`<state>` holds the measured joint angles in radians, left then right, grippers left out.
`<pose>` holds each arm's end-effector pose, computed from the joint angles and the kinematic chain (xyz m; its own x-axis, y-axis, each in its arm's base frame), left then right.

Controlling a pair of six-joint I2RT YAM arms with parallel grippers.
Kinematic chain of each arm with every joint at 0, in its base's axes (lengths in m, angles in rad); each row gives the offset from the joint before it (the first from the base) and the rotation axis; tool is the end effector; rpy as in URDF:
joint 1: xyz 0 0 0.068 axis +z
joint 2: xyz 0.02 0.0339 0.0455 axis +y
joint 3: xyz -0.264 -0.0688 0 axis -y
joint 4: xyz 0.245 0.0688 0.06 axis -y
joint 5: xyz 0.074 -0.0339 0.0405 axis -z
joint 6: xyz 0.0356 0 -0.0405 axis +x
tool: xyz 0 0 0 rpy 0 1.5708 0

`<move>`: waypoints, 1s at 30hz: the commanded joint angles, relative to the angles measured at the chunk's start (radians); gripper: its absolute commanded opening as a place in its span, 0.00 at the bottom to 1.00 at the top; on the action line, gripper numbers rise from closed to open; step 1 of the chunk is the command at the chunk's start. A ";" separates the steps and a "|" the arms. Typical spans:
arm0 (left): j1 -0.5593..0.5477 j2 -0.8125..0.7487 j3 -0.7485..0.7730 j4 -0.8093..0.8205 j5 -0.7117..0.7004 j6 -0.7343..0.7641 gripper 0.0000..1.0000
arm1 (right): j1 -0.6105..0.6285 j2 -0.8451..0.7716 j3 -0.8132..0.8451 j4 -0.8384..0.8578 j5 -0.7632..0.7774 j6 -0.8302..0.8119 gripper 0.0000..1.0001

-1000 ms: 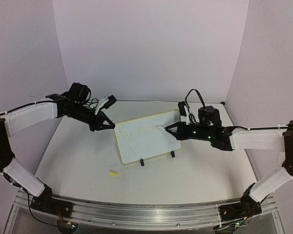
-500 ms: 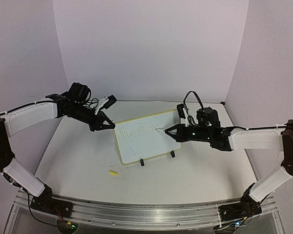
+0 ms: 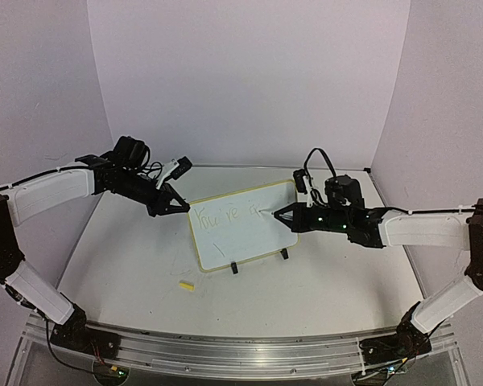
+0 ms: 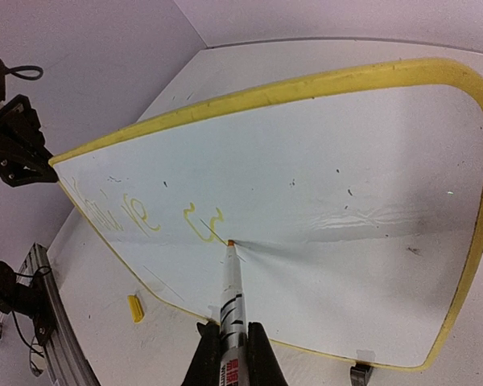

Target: Write a sentence on the whiteboard

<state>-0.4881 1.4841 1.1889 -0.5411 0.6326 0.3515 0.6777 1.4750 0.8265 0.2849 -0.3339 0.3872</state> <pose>0.2709 -0.1676 0.2864 -0.3647 0.5080 -0.7803 0.9094 0.3745 -0.1812 0.2473 0.2140 0.2379 -0.5703 -0.0011 -0.8214 -0.6649 0.5879 0.4608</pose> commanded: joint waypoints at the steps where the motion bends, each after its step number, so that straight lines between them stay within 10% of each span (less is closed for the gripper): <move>1: -0.003 -0.008 0.003 -0.008 -0.030 0.043 0.00 | -0.006 -0.034 0.053 0.026 0.059 -0.018 0.00; 30: -0.003 -0.004 0.003 -0.008 -0.030 0.043 0.00 | -0.006 -0.010 -0.043 0.053 0.051 0.022 0.00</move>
<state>-0.4881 1.4837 1.1889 -0.5415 0.6327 0.3481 0.6773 1.4624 0.7951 0.3061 -0.3215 0.3987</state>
